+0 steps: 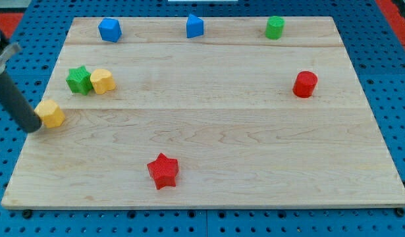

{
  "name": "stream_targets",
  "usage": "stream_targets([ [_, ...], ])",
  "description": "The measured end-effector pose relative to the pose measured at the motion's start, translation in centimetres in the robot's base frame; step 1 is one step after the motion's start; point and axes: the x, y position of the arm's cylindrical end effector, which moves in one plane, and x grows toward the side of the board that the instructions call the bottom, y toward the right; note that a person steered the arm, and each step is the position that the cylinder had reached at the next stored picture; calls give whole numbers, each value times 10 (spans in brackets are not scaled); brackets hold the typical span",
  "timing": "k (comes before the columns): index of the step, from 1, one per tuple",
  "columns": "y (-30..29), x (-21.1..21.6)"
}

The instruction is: Place the green circle diagonally right bottom of the blue triangle

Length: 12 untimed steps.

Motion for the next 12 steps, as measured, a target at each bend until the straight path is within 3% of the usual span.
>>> stream_targets([
  [3, 102, -29],
  [4, 221, -39],
  [6, 387, -132],
  [8, 546, -265],
  [9, 490, -270],
  [11, 273, -229],
  [12, 312, -232],
])
